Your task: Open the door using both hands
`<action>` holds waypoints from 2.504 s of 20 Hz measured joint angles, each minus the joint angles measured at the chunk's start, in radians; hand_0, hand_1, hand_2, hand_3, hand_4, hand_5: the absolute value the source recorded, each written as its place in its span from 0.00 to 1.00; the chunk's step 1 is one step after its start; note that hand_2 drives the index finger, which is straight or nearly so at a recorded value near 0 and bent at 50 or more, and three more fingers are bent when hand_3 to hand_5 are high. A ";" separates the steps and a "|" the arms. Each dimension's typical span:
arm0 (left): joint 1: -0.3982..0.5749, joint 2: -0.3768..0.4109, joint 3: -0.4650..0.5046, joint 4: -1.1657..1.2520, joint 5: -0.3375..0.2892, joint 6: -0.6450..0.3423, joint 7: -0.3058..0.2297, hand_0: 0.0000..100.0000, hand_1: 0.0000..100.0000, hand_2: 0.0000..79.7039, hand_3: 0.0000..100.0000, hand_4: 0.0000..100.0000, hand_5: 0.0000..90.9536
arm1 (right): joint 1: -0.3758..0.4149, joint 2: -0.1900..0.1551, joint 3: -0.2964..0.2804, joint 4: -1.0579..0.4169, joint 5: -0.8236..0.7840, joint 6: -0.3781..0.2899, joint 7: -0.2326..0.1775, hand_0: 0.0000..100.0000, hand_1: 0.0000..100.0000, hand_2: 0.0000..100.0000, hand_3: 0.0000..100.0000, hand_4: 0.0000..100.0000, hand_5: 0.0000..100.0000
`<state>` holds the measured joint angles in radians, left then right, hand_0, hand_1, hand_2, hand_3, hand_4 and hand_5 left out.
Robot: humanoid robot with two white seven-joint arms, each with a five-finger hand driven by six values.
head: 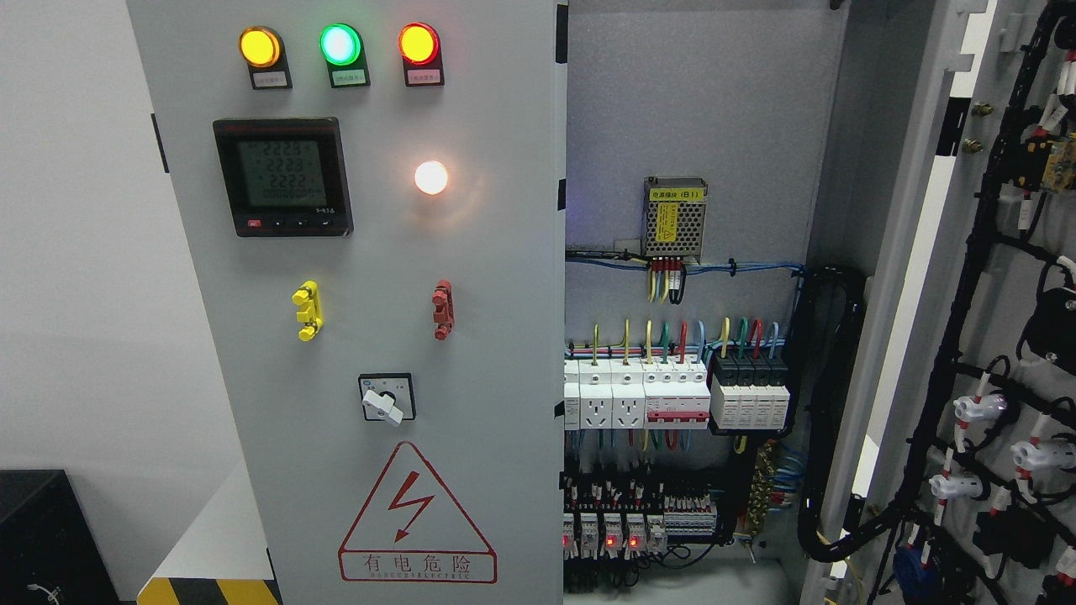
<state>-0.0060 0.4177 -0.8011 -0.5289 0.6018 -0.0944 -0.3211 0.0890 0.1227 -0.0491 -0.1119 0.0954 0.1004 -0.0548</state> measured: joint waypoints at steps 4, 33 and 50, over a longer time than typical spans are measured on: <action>0.007 -0.083 0.147 0.159 -0.168 -0.015 0.012 0.12 0.56 0.00 0.00 0.00 0.00 | 0.000 0.000 -0.001 -0.006 0.000 0.000 0.000 0.10 0.13 0.00 0.00 0.00 0.00; 0.150 -0.387 1.111 0.502 -0.772 -0.098 0.153 0.12 0.56 0.00 0.00 0.00 0.00 | 0.409 -0.025 0.115 -1.066 0.000 -0.124 -0.001 0.10 0.13 0.00 0.00 0.00 0.00; 0.149 -0.391 0.941 0.523 -0.562 -0.096 0.133 0.12 0.56 0.00 0.00 0.00 0.00 | 0.614 -0.095 0.241 -1.550 0.001 -0.427 -0.003 0.10 0.13 0.00 0.00 0.00 0.00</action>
<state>0.1433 0.0268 0.1403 -0.0056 0.0398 -0.1907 -0.1882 0.7027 0.0280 0.1915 -1.6621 0.0962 -0.3269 -0.0574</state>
